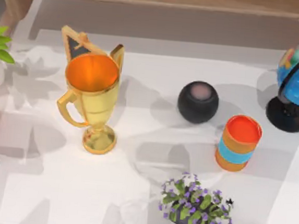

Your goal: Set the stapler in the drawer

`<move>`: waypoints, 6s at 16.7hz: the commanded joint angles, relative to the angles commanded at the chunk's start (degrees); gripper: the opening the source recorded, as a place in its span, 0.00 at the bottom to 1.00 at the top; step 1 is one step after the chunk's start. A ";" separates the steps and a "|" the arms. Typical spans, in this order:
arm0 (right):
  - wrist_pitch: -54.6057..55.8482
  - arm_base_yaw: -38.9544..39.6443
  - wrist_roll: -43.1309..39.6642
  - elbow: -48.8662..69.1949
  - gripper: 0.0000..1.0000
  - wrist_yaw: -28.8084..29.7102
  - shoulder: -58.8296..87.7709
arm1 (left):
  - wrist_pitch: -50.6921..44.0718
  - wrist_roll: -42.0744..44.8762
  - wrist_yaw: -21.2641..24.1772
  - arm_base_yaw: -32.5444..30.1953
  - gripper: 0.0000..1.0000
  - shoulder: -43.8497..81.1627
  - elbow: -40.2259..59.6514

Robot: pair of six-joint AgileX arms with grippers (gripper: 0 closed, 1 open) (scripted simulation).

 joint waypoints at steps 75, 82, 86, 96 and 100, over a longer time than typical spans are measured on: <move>164.75 -17.99 -66.31 -105.25 0.00 -37.02 -27.36 | 0.00 0.00 0.00 0.00 1.00 0.00 0.00; 158.74 -12.94 -66.32 -95.39 0.00 -31.86 -23.75 | 0.00 0.00 0.00 0.00 1.00 0.00 0.00; 156.72 -11.27 -66.40 -92.63 0.00 -30.24 -22.64 | 0.00 0.00 0.00 0.00 1.00 0.00 0.00; 149.74 -7.57 -66.51 -80.47 0.00 -26.11 -17.51 | 0.00 0.00 0.00 0.00 1.00 0.00 0.00; 148.39 -6.74 -66.36 -78.63 0.00 -25.34 -16.76 | 0.00 0.00 0.00 0.00 1.00 0.00 0.00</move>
